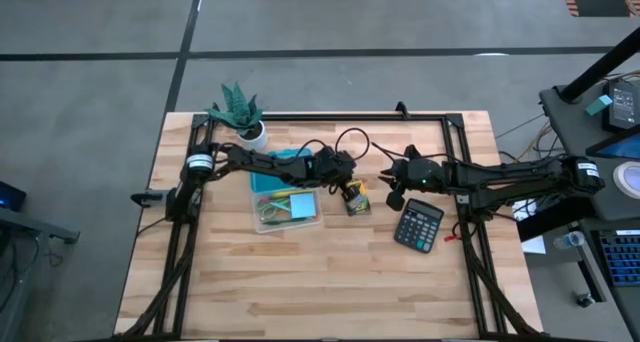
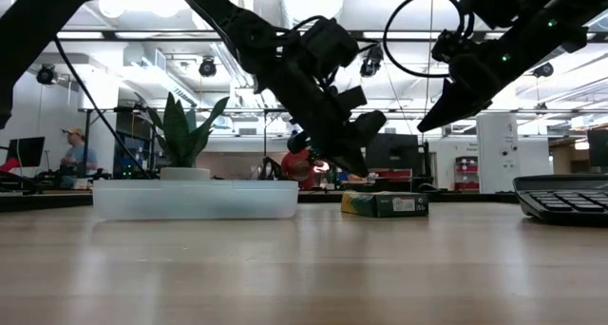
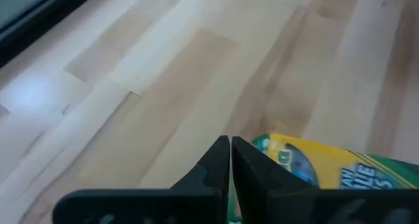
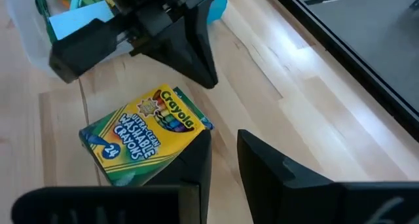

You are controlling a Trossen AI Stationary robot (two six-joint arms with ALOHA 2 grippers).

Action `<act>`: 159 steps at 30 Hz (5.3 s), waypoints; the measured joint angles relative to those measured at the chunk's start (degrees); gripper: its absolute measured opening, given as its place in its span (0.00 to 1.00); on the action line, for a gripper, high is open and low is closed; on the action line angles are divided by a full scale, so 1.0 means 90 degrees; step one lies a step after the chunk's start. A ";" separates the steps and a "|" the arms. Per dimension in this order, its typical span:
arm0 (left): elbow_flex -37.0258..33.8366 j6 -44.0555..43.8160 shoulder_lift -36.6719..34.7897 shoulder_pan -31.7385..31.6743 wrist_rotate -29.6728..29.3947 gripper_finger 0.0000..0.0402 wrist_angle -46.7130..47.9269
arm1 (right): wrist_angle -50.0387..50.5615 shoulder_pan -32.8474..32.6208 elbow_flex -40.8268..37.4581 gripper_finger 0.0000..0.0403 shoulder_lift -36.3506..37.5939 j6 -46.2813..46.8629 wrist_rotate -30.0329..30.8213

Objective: Pack school essentials
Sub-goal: Put the yellow crayon box into the blue supply box

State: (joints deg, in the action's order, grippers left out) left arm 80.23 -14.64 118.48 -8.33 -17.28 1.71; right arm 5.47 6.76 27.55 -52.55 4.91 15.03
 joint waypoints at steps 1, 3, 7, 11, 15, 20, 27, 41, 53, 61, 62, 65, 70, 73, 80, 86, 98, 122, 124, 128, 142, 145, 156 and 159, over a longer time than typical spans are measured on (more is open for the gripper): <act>0.0000 -0.0002 0.0000 -0.0012 -0.0030 0.00 0.0003 | 0.0003 0.0000 -0.0001 0.16 -0.0001 0.0009 0.0000; 0.0000 -0.0002 0.0000 -0.0024 -0.0042 0.00 -0.0004 | 0.0007 0.0000 -0.0001 0.16 -0.0001 0.0024 0.0000; -0.0010 -0.0011 0.0104 -0.0023 -0.0059 0.00 -0.0132 | 0.0003 0.0000 -0.0001 0.16 -0.0001 0.0015 0.0000; 0.0036 -0.0028 0.0288 0.0016 0.0067 0.00 -0.0190 | 0.0031 0.0000 0.0000 0.16 -0.0001 0.0007 0.0000; 0.0051 -0.0168 0.0281 0.0033 0.0140 0.00 -0.0222 | 0.0032 0.0000 0.0000 0.16 -0.0001 0.0002 0.0000; 0.0012 -0.0179 0.0319 0.0051 0.0243 0.00 -0.0205 | 0.0031 0.0000 0.0000 0.16 -0.0002 0.0000 0.0000; 0.0007 -0.0189 0.0367 0.0052 0.0199 0.00 -0.0234 | 0.0032 0.0000 -0.0001 0.16 -0.0003 0.0027 0.0000; -0.0002 -0.0339 0.0367 0.0213 0.0477 0.00 -0.0301 | 0.0032 0.0000 -0.0002 0.15 -0.0003 0.0007 0.0000; 0.0085 0.0604 0.0364 0.0628 0.1893 0.00 -0.0297 | 0.0034 0.0000 0.0000 0.15 -0.0003 0.0002 0.0000; 0.0094 0.1025 0.0142 0.1055 0.1935 0.00 -0.0321 | 0.0080 0.0000 0.0000 0.15 -0.0006 0.0118 -0.0049; 0.0097 0.1022 0.0106 0.1095 0.1933 0.00 -0.0313 | 0.0078 0.0000 0.0000 0.15 -0.0006 0.0121 -0.0051; 0.0097 0.1006 0.0071 0.1269 0.1912 0.00 -0.0310 | 0.0059 0.0002 0.0000 0.15 -0.0053 0.0341 -0.0209; 0.0091 0.0892 0.0070 0.1616 0.1799 0.00 -0.0277 | -0.0163 -0.0002 0.0000 0.11 -0.0509 0.0493 -0.0798; 0.0065 0.0828 0.0070 0.1805 0.1465 0.00 -0.0197 | -0.0380 0.0005 -0.0002 0.07 -0.0967 0.0519 -0.0789; 0.0022 0.0524 0.0070 0.2034 0.0975 0.00 0.0015 | -0.1670 0.0005 -0.0002 0.02 -0.2357 0.0229 -0.0864; 0.0005 0.0496 0.0070 0.2023 0.0687 0.00 0.0166 | -0.2719 0.0192 0.0010 0.02 -0.3166 0.0115 -0.0841; -0.0002 0.0488 0.0160 0.2029 0.0690 0.00 0.0151 | -0.2015 0.0211 0.0331 0.02 -0.3304 -0.0323 -0.1208; -0.0036 0.0499 -0.0066 0.2132 0.0200 0.00 0.1100 | 0.0079 0.0076 0.0758 0.02 -0.3016 -0.0026 -0.2620; -0.0039 0.0544 -0.0140 0.2199 0.0218 0.00 0.1256 | 0.0167 0.0009 0.0758 0.02 -0.2873 0.0015 -0.2604; -0.0044 0.0561 -0.0240 0.2316 0.0275 0.00 0.1438 | 0.0224 -0.0173 0.0755 0.02 -0.2527 0.0046 -0.2596; -0.0117 0.0493 -0.0216 0.2386 0.0351 0.00 0.1373 | 0.0171 -0.0430 0.0648 0.02 -0.1887 0.0056 -0.1729; -0.0131 0.0491 -0.0214 0.2368 0.0131 0.00 0.1416 | 0.0163 -0.0430 0.0635 0.02 -0.2051 0.0034 -0.1537; -0.0131 0.0490 -0.0259 0.2353 0.0320 0.00 0.1427 | -0.0048 -0.0418 0.0629 0.02 -0.2791 -0.0059 -0.1511; -0.0131 0.0490 -0.0237 0.2357 0.0742 0.00 0.1405 | -0.0117 -0.0418 0.0629 0.02 -0.2868 -0.0056 -0.1554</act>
State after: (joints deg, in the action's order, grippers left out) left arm 79.05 -10.23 116.35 12.88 -10.60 14.36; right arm 4.42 3.01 33.21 -78.36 4.40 1.04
